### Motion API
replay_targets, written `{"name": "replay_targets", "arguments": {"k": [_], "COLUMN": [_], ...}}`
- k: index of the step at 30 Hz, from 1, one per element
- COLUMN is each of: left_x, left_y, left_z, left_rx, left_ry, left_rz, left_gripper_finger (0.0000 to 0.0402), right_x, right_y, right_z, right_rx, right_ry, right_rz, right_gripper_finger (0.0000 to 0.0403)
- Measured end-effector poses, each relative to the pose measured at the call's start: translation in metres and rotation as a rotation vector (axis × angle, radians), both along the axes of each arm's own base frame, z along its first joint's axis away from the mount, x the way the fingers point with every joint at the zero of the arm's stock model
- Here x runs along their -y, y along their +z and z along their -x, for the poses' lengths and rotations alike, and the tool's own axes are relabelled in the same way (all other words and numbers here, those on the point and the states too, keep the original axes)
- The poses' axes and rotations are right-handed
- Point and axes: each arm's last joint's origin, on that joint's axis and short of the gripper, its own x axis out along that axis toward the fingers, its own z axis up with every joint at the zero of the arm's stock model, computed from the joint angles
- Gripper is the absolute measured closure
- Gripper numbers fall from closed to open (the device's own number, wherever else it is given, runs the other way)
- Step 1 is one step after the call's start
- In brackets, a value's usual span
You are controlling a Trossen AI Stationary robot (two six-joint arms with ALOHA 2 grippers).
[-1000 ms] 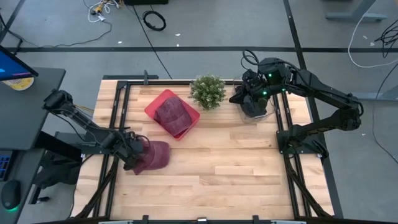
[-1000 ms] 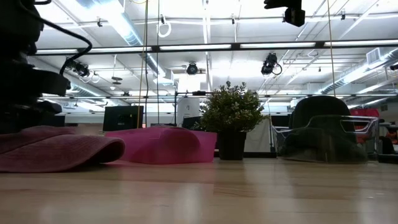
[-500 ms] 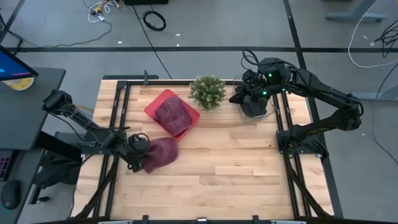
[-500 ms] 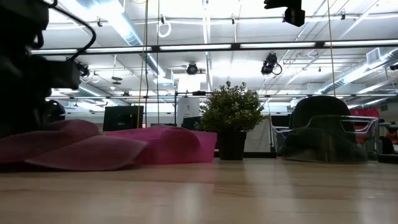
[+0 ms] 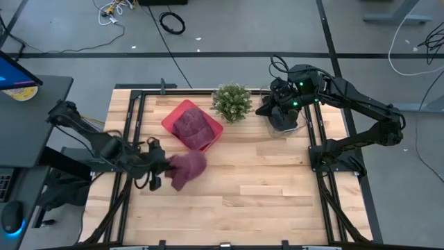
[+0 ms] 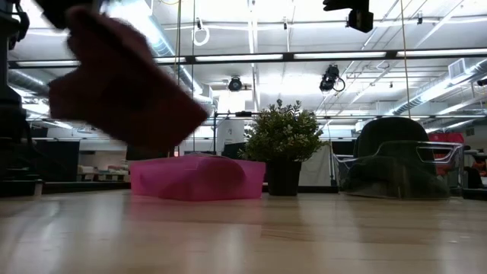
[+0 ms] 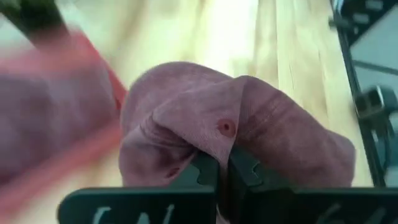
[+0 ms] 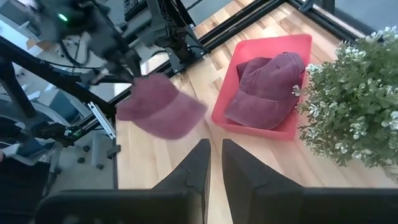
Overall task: Pick & Place hat
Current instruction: Put the red cap into the red bin
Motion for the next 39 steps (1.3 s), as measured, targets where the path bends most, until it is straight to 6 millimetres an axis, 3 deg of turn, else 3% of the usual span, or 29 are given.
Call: {"name": "replay_targets", "arguments": {"k": [8, 14, 20, 27, 32, 39], "left_x": [-0.011, -0.012, -0.004, 0.007, 0.008, 0.005], "left_y": [0.086, 0.121, 0.135, 0.142, 0.142, 0.144], "left_z": [0.004, 0.003, -0.014, -0.039, -0.052, -0.057], "left_rx": [0.237, 0.270, 0.214, 0.130, 0.058, 0.014], "left_ry": [0.062, 0.023, -0.035, -0.041, -0.020, 0.036], "left_rz": [-0.318, -0.534, -0.757, -0.942, -1.064, -1.149], "left_gripper_finger": [0.0397, 0.0397, 0.0397, 0.0397, 0.0398, 0.0398], "right_x": [-0.002, -0.003, -0.001, 0.006, 0.007, 0.000], "right_y": [0.000, 0.001, 0.010, 0.009, -0.004, -0.018], "right_z": [0.000, 0.000, -0.012, -0.042, -0.062, -0.082], "right_rx": [0.001, 0.003, 0.111, 0.188, 0.150, 0.113], "right_ry": [-0.005, -0.016, 0.002, 0.061, 0.065, 0.120], "right_rz": [-0.132, -0.223, -0.335, -0.472, -0.519, -0.492], "right_gripper_finger": [0.0356, 0.0307, 0.0215, 0.0125, 0.0098, 0.0098]}}
